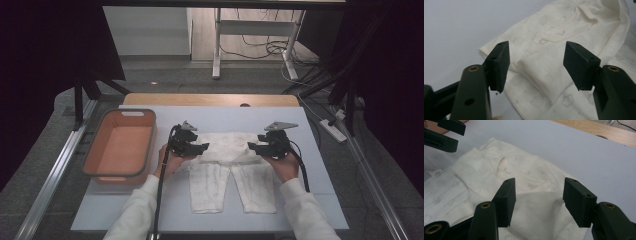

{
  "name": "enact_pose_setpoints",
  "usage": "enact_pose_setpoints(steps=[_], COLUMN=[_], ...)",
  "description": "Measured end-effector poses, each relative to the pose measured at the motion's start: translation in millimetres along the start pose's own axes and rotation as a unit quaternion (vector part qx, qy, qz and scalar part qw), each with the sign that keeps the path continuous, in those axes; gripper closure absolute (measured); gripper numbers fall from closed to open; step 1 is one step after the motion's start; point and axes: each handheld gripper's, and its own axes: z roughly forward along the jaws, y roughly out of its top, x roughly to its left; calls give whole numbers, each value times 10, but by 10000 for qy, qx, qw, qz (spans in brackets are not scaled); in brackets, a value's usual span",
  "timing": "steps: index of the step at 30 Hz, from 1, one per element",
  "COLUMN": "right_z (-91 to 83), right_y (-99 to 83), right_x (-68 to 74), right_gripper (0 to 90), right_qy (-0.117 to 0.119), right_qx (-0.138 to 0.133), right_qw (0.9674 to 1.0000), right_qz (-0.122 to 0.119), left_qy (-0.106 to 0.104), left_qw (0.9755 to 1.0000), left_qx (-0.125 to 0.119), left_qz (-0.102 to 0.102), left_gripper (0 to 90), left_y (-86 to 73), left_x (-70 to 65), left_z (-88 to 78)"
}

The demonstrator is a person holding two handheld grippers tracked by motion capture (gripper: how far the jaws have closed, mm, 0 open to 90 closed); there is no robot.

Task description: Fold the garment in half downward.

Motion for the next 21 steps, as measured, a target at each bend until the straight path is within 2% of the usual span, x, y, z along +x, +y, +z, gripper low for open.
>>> enact_pose_setpoints(steps=[5,16,21], right_z=[33,134,198], right_y=[4,-56,-111], right_x=[-26,-78,-85], right_gripper=[437,413,417], right_qy=[-6,-22,-30], right_qx=[10,321,516], right_qw=[10000,9994,9986], right_qz=[30,127,120], left_qy=[3,-13,-79], left_qw=[10000,9998,9994], left_qx=[6,218,329], left_qz=[-38,6,43], left_gripper=[383,368,420], left_y=[6,-32,-59], left_x=[3,-28,-39], left_z=[47,164,218])
